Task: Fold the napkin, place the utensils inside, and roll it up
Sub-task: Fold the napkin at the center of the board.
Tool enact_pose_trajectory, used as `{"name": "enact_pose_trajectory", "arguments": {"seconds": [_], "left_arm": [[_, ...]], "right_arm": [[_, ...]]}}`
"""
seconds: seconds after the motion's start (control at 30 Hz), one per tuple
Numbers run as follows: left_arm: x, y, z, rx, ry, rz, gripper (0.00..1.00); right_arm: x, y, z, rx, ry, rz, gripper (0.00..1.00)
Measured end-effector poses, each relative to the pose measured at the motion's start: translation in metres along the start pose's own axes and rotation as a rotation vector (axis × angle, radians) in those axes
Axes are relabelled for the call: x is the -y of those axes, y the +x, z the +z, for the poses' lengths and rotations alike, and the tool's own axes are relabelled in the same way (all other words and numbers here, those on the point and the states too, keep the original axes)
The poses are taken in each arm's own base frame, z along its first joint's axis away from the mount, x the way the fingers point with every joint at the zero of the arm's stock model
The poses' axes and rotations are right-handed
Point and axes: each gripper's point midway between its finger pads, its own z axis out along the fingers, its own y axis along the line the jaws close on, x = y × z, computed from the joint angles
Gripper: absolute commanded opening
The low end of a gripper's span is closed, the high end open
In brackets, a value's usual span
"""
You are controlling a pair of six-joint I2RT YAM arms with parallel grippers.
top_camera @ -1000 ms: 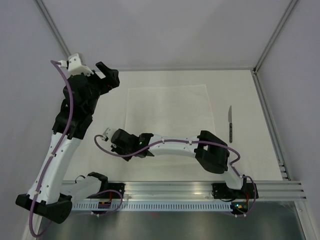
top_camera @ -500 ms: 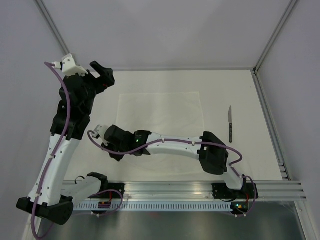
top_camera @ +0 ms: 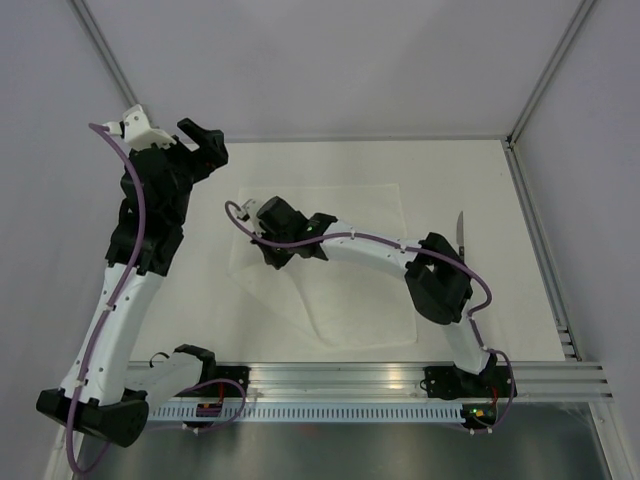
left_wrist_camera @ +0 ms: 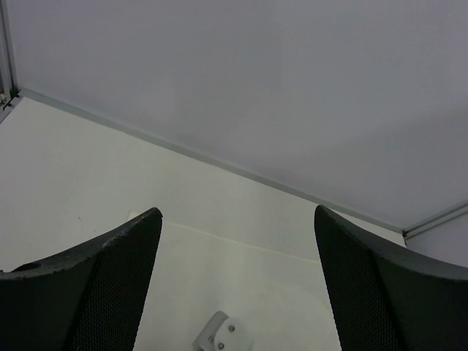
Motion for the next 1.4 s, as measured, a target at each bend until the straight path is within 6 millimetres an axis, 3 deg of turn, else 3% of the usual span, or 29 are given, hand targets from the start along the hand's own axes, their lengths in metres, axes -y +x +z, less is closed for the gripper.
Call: {"name": "enact_pose_trajectory", "arguments": {"seconds": [0.1,0.4,0.9,1.07,1.4], "left_arm": [[0.001,0.003,0.007,0.0,-0.001,-0.002,0.89],[-0.003,0.022,0.031,-0.037,-0.027,0.011,0.88],[-0.026,0.079,0.082,-0.133,-0.099,0.023,0.83],[-0.032,0.104,0.102,-0.171,-0.12,0.034,0.83],[-0.056,0.174,0.139,-0.252,-0.17,0.032,0.8]], "right_arm": [[0.032,-0.005,-0.012,0.018,0.046,0.0,0.0],[0.099,-0.022,-0.046,0.085,0.186,-0.074,0.0],[0.205,0.005,-0.067,0.047,0.374,-0.033,0.01],[0.222,0.016,-0.07,0.033,0.399,-0.009,0.01],[0.232,0.031,-0.077,0.013,0.415,0.015,0.0]]}}
